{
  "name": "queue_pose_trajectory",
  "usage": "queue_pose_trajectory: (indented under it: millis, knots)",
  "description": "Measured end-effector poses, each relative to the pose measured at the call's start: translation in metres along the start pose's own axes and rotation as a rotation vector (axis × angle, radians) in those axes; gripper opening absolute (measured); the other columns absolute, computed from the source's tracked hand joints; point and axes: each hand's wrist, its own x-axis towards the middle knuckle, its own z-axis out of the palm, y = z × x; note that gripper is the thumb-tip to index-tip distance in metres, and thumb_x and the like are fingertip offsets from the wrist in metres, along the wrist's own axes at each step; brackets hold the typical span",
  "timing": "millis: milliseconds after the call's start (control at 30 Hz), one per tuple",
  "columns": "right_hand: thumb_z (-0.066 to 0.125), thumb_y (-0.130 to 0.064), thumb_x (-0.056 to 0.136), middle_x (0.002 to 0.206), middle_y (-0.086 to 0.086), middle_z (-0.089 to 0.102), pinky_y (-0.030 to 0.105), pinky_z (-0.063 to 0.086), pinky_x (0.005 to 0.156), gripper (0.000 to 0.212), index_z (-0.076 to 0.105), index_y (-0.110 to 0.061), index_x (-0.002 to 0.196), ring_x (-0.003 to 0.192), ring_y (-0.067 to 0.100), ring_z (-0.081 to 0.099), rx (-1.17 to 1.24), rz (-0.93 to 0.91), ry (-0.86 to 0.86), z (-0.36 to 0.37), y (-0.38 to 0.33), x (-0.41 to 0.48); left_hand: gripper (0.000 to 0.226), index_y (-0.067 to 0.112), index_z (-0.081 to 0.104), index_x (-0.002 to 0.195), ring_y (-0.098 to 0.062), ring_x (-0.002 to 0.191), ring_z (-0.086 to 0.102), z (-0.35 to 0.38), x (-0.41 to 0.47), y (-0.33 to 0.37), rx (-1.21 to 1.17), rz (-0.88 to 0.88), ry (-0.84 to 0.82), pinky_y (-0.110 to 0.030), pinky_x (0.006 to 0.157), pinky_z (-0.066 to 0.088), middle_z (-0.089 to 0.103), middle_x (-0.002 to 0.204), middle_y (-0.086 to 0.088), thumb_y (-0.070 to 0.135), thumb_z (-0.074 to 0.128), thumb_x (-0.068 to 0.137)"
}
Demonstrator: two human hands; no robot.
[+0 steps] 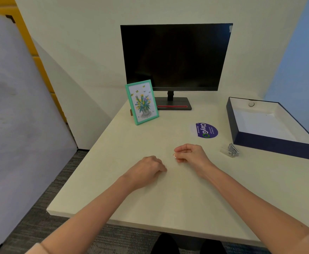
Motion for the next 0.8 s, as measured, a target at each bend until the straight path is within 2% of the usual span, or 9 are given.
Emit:
queue_pose_trajectory:
  millis: [133,200,367,533,667,800]
  knots:
    - [0.066,0.013,0.077,0.079,0.015,0.064,0.017,0.053,0.057,0.016,0.065,-0.001,0.084,0.065,0.018,0.059,0.036,0.022,-0.008,0.001,-0.002,-0.001,0.027,0.019,0.073,0.106,-0.016,0.098,0.056,0.000,-0.002,-0.002,-0.143,-0.079,0.058,-0.018,0.083,0.038,0.069,0.102,0.002,0.011,0.052,0.093]
    - [0.065,0.013,0.078,0.076,0.014,0.063,0.018,0.054,0.058,0.016,0.065,-0.001,0.083,0.065,0.018,0.059,0.049,0.026,-0.004,-0.001,-0.004,-0.001,0.026,0.018,0.074,0.103,-0.017,0.093,0.056,0.000,-0.003,-0.001,-0.170,-0.105,0.085,-0.016,0.077,0.034,0.069,0.095,0.002,0.009,0.053,0.092]
    - [0.065,0.013,0.078,0.074,0.012,0.063,0.019,0.054,0.060,0.016,0.065,-0.001,0.083,0.065,0.018,0.059,0.066,0.037,0.017,-0.005,-0.005,-0.002,0.028,0.015,0.072,0.099,-0.023,0.090,0.058,0.006,-0.004,0.002,-0.139,-0.110,0.126,-0.028,0.078,0.044,0.065,0.093,-0.003,0.005,0.049,0.090]
    - [0.065,0.014,0.078,0.073,0.012,0.063,0.018,0.055,0.057,0.015,0.064,-0.001,0.082,0.064,0.018,0.060,0.087,0.049,0.029,-0.005,-0.002,-0.003,0.021,0.007,0.062,0.099,-0.028,0.089,0.053,0.012,-0.007,0.012,0.003,-0.088,0.137,-0.037,0.074,0.045,0.058,0.094,-0.010,0.002,0.043,0.091]
    - [0.065,0.014,0.078,0.073,0.012,0.062,0.018,0.054,0.057,0.015,0.064,-0.001,0.081,0.064,0.018,0.059,0.106,0.058,0.028,-0.003,-0.002,-0.005,0.023,0.004,0.057,0.103,-0.029,0.096,0.050,0.009,-0.006,0.021,0.091,-0.075,0.100,-0.038,0.078,0.044,0.055,0.103,-0.013,0.004,0.036,0.095]
    - [0.063,0.015,0.078,0.073,0.014,0.062,0.018,0.055,0.055,0.016,0.063,0.000,0.080,0.062,0.019,0.059,0.172,0.116,0.040,-0.004,-0.001,-0.009,0.021,0.004,0.056,0.100,-0.029,0.094,0.051,0.008,-0.003,0.021,0.083,-0.091,0.092,-0.038,0.078,0.044,0.055,0.101,-0.013,0.000,0.037,0.091]
